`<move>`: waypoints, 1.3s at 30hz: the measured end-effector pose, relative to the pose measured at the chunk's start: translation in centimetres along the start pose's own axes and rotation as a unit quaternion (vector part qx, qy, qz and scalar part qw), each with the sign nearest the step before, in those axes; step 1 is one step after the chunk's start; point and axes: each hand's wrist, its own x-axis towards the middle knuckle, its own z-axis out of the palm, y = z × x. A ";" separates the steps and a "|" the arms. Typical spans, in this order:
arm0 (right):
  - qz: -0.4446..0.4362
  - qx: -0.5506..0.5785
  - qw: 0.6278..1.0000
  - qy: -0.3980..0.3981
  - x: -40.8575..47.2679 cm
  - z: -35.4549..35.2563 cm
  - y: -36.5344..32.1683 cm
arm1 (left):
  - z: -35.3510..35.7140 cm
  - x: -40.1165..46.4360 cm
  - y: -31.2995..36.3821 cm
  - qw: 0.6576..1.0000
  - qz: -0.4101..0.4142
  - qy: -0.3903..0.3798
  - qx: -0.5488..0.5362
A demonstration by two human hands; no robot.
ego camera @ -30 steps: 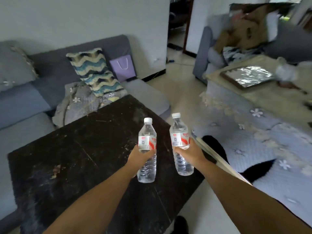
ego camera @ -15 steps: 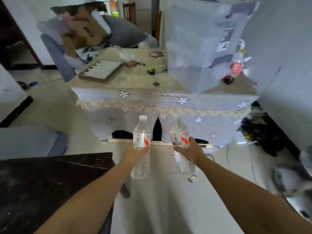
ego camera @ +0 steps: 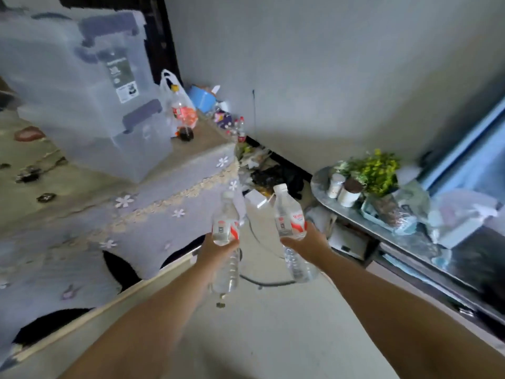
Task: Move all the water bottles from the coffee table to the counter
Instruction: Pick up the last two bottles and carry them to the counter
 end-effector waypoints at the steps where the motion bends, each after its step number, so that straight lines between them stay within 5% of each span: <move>1: 0.020 0.018 0.999 0.027 0.1 -1.5 1.5 | 2.1 0.4 1.0 0.999 0.009 -0.029 0.015; 9: 0.192 0.090 0.957 0.198 -3.8 -11.6 11.2 | 18.5 2.3 7.9 0.954 0.107 -0.227 0.165; 20: 0.368 0.237 0.774 0.457 -17.7 -15.0 20.0 | 37.1 -7.6 9.9 0.805 0.183 -0.479 0.297; 30: 0.451 0.274 0.633 0.567 -33.1 -14.7 28.5 | 46.4 -24.3 3.3 0.666 0.223 -0.625 0.341; 34: 0.453 0.285 0.616 0.578 -38.2 -16.5 33.4 | 50.7 -31.8 0.8 0.634 0.234 -0.651 0.344; 39: 0.455 0.275 0.631 0.565 -45.4 -20.2 39.2 | 55.4 -40.5 -2.1 0.637 0.224 -0.647 0.355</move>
